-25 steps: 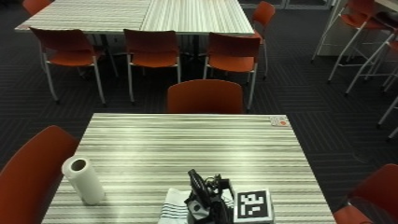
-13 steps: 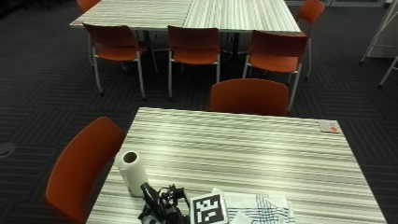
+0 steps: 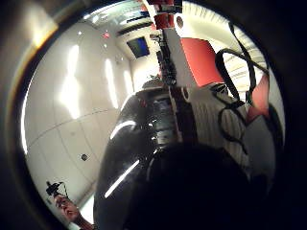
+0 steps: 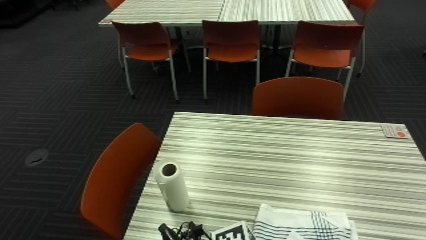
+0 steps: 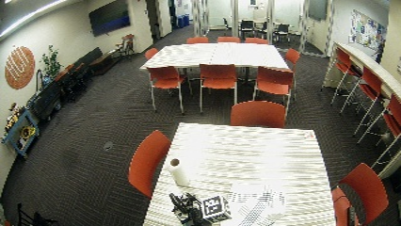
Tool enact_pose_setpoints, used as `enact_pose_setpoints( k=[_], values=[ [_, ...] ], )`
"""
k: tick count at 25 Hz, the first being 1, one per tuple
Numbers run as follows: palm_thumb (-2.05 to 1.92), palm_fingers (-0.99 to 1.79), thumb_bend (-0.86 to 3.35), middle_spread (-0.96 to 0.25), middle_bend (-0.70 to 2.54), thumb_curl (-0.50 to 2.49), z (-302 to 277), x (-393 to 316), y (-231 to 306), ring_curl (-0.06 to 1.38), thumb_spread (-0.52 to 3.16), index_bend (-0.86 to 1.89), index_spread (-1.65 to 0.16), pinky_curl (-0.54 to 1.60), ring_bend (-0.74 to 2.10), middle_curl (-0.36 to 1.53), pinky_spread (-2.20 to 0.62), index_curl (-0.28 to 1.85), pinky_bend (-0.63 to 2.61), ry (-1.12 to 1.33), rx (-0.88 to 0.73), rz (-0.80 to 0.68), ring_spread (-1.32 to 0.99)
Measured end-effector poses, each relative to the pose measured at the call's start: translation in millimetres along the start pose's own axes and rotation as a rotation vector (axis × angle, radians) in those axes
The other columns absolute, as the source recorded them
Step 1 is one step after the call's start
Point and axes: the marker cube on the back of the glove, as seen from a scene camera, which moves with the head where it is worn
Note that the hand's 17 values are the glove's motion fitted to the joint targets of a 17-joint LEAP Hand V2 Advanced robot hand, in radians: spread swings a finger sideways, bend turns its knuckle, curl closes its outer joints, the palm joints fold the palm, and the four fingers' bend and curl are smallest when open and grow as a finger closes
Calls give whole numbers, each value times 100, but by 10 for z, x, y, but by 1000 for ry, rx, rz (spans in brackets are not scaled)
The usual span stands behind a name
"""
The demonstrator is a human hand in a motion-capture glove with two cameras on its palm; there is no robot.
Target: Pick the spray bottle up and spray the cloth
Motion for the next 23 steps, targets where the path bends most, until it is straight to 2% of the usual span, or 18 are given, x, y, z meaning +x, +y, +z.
enact_pose_setpoints(
  k=[23],
  values=[
    [115,98,-2,-13,50,83,170,21,125,51,32,48,-21,19,29,57,-6,66,11,12,-26,-49,-25]
  ],
)
